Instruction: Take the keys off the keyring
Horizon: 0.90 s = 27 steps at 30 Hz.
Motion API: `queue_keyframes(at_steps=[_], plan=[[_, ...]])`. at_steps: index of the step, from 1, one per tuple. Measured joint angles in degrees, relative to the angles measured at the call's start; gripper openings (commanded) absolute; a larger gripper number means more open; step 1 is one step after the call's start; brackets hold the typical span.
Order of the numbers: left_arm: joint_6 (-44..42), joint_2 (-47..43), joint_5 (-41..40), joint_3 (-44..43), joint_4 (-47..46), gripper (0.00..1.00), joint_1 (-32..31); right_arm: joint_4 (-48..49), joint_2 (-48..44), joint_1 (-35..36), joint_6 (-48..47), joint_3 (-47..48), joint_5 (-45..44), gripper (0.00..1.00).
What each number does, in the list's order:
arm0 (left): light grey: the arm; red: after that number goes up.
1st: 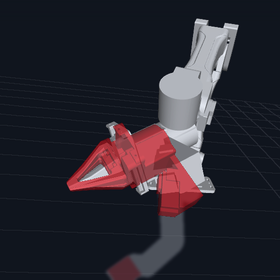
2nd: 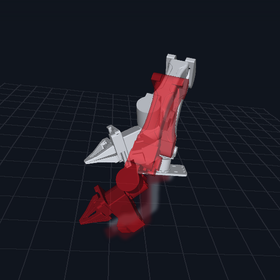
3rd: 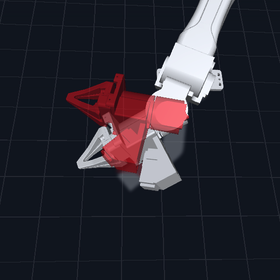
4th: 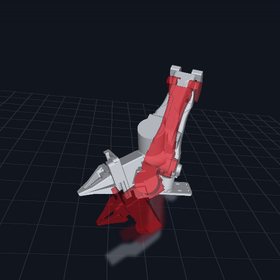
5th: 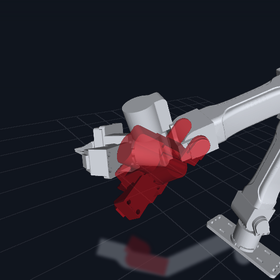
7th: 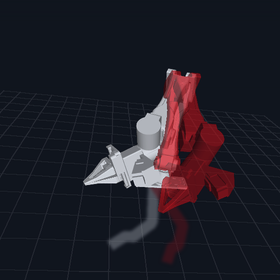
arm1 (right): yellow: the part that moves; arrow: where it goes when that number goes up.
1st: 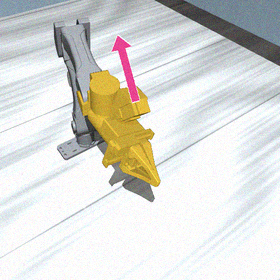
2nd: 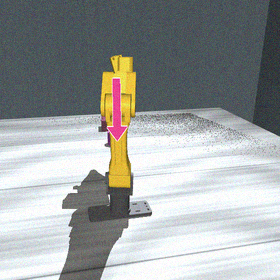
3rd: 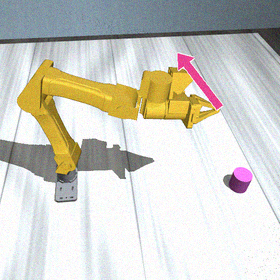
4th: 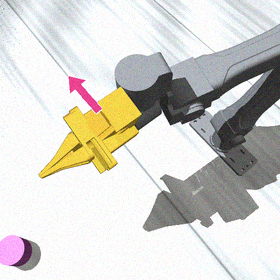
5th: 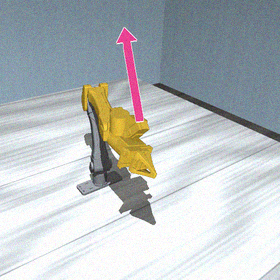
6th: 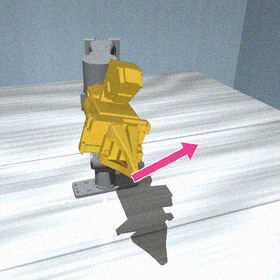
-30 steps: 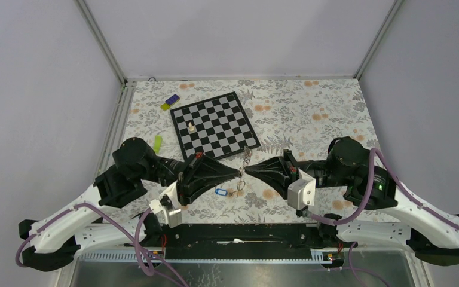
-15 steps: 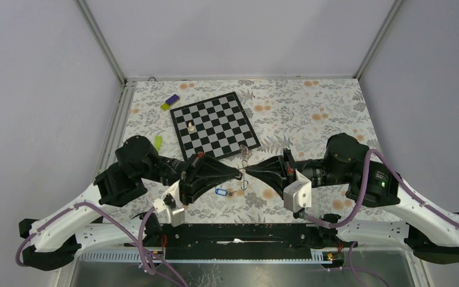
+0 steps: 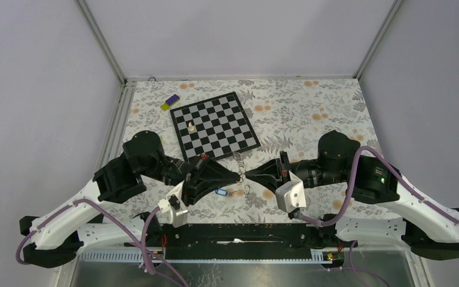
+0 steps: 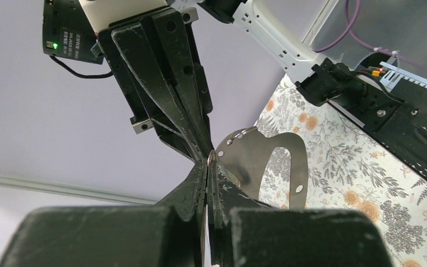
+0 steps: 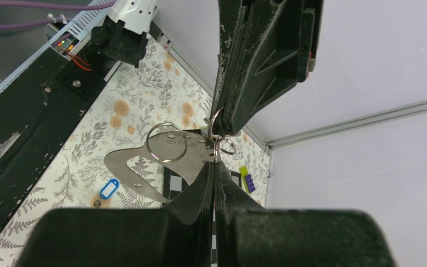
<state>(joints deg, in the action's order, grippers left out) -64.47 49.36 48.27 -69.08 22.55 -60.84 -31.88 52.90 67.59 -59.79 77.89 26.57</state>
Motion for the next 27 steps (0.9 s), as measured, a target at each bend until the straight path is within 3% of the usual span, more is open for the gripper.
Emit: queue_keyframes(at_steps=[27], plan=[[-0.5, 2.3, 2.7, -1.3, 4.9, 0.00, -0.1, -6.0, 2.1, 3.8, -1.5, 2.0, -3.5, 0.00]])
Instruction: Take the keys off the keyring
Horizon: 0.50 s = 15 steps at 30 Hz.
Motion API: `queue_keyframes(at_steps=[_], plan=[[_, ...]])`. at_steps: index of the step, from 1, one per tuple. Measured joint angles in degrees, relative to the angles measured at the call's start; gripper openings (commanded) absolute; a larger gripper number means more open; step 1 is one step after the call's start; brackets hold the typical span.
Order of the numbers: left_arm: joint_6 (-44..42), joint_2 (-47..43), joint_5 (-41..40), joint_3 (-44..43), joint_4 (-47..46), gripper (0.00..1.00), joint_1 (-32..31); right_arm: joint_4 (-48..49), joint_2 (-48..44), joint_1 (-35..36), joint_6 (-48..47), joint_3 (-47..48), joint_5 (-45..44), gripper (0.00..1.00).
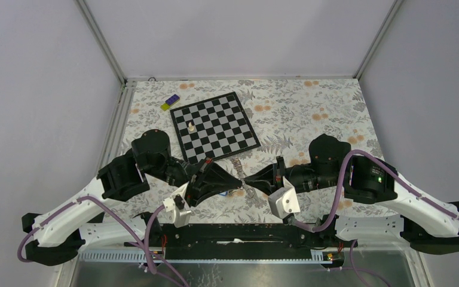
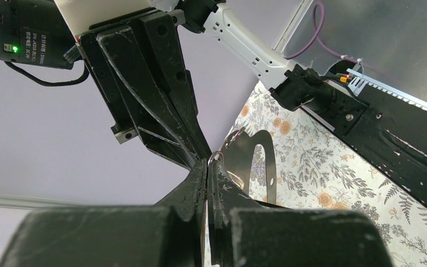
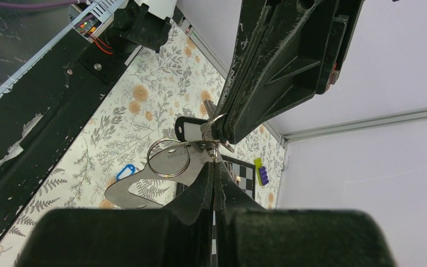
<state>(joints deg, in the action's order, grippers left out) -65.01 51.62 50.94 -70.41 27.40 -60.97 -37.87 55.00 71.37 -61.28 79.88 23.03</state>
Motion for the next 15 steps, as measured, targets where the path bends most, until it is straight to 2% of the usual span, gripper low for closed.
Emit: queue_keyframes(at_steps=[15], plan=[[0.1, 0.3, -0.1, 0.0, 0.0, 0.00, -0.3, 0.0, 0.0, 0.8, 0.1, 0.0, 0.2, 0.00]])
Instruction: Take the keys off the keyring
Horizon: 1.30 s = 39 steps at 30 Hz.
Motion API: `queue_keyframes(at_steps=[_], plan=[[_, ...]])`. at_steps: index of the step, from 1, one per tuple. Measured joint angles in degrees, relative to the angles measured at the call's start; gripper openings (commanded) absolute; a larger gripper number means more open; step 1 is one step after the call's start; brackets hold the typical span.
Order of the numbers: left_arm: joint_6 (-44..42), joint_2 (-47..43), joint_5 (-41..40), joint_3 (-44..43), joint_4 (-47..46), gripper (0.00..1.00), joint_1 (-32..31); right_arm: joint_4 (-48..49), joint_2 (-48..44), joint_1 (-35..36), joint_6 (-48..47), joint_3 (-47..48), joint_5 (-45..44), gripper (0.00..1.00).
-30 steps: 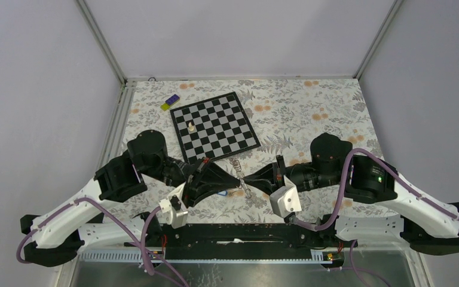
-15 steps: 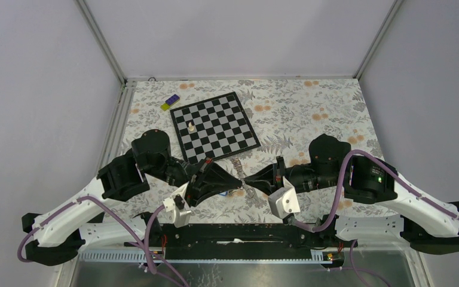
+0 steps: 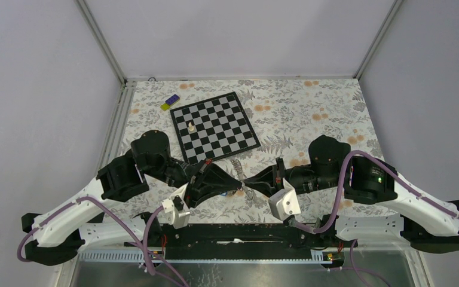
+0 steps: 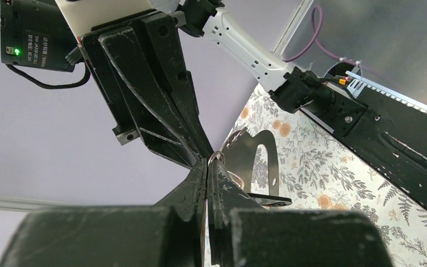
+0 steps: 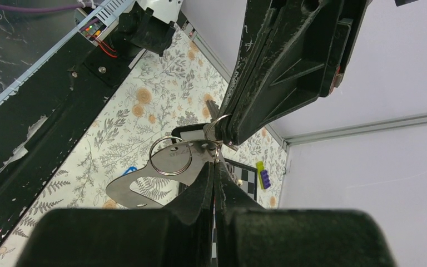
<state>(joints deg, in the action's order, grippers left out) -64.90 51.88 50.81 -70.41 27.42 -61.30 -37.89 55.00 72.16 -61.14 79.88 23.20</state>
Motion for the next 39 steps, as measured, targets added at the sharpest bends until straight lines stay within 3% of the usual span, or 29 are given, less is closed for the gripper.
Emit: queue_keyframes(at_steps=[20, 39], plan=[[0.1, 1.2, 2.0, 0.0, -0.1, 0.00, -0.1, -0.2, -0.4, 0.5, 1.7, 0.0, -0.1, 0.00], [0.9, 1.6, 8.2, 0.8, -1.3, 0.00, 3.7, 0.5, -0.2, 1.3, 7.1, 0.0, -1.4, 0.00]])
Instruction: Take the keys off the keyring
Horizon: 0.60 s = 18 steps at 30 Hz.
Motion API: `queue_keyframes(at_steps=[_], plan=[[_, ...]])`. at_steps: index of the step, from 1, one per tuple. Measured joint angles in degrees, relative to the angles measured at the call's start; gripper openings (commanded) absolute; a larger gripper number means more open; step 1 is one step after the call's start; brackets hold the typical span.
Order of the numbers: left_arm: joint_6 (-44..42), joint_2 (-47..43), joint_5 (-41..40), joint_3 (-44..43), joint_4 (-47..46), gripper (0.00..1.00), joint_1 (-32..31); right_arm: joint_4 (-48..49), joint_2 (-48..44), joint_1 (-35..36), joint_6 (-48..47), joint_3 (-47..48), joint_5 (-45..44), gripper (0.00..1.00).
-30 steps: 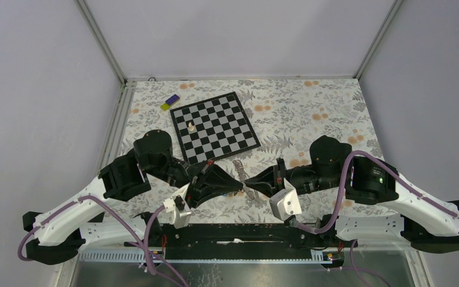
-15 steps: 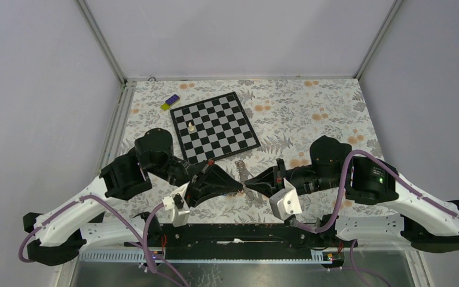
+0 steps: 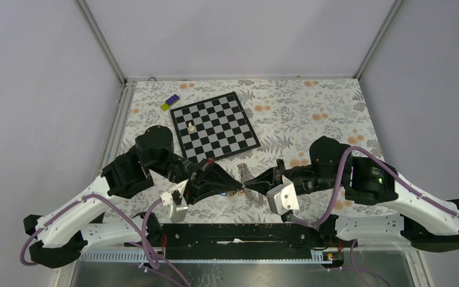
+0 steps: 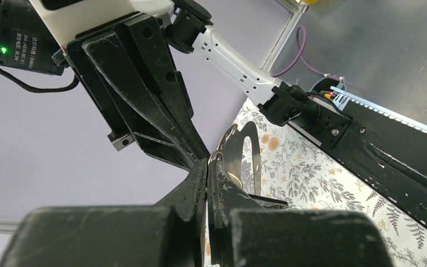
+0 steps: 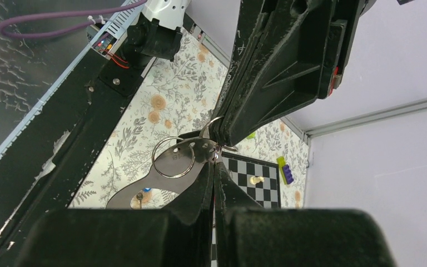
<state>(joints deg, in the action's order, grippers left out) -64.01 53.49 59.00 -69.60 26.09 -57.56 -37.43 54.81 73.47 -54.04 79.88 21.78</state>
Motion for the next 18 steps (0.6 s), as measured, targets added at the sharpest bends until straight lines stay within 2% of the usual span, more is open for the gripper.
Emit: queue_keyframes(at_steps=[18], plan=[[0.7, -0.7, -0.7, 1.5, -3.6, 0.00, 0.6, 4.4, -2.5, 0.5, 8.0, -1.9, -4.5, 0.00]])
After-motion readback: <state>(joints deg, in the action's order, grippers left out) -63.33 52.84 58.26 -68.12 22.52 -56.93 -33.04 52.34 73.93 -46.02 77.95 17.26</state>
